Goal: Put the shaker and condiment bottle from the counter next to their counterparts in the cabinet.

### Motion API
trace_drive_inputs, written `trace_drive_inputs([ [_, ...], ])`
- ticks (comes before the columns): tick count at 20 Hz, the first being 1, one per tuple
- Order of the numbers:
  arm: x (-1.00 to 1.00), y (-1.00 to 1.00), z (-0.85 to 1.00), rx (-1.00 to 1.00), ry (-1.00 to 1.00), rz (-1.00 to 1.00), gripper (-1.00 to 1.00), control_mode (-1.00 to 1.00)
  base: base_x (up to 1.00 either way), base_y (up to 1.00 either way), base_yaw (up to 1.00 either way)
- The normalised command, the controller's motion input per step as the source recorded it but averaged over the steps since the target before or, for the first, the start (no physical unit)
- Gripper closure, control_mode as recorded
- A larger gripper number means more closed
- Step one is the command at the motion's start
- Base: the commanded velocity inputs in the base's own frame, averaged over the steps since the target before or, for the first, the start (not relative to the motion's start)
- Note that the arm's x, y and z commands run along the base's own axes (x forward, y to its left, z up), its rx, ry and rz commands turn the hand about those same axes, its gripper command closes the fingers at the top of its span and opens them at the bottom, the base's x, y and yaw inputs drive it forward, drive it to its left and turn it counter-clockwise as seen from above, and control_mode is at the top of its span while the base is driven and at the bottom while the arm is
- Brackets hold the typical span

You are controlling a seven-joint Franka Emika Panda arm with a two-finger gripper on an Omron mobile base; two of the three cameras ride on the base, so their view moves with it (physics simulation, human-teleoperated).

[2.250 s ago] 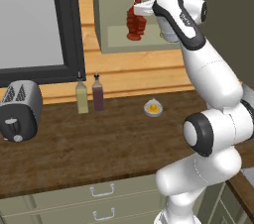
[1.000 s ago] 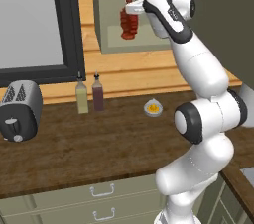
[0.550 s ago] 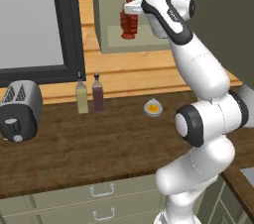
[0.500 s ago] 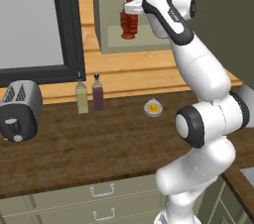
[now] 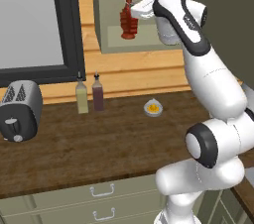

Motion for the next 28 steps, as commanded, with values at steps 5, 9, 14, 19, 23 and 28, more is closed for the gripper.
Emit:
trace_drive_inputs([
  [5, -0.89, -0.06, -0.12, -0.1, -0.12, 0.0, -1.0, -1.0, 0.0, 0.0, 0.0],
  [9, -1.0, 0.0, -0.14, -0.12, -0.1, 0.0, -1.0, -1.0, 0.0, 0.0, 0.0],
  [14, -1.0, -0.01, -0.11, -0.11, -0.11, 0.0, -1.0, -1.0, 0.0, 0.0, 0.0],
  [19, -1.0, -0.06, -0.25, -0.08, -0.11, -0.03, -1.0, -1.0, 0.0, 0.0, 0.0],
  [23, -1.0, 0.0, -0.39, -0.07, -0.1, -0.04, -1.0, -1.0, 0.0, 0.0, 0.0],
  [28, -1.0, 0.0, -0.65, -0.11, -0.04, -0.03, -1.0, -1.0, 0.0, 0.0, 0.0],
])
